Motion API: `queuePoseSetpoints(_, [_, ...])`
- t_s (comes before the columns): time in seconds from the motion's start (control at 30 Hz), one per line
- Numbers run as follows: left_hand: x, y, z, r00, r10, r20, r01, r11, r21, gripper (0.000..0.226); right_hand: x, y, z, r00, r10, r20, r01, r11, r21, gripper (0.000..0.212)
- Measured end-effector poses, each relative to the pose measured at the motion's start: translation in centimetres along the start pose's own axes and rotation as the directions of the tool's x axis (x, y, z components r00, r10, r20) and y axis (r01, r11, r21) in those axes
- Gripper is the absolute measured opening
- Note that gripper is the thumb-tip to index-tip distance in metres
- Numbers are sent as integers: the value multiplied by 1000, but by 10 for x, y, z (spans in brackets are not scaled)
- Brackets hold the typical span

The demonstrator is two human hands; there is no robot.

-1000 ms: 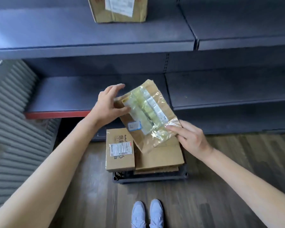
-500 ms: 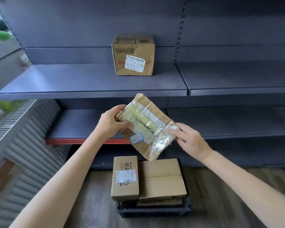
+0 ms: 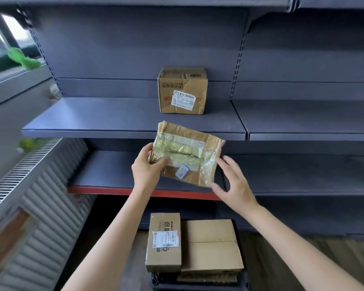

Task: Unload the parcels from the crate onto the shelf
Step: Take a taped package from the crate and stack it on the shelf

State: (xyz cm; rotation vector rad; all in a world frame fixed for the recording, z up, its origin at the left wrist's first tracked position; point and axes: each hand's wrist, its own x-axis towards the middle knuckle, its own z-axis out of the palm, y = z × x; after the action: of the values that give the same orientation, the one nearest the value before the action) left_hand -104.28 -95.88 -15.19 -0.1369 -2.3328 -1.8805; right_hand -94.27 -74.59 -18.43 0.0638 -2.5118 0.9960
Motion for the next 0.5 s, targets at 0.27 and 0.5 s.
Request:
queuePoseSetpoints(0.27, [-8,5,18,998,-34,-49,29,995,-98,42,12,-4,16,999,32,-9,-32,998,60,74])
queuePoseSetpoints(0.5, [-6,6,26,1000,-20,18,22,995,-93,48,21,3,14,987,-28,-160,23,999,-31,58])
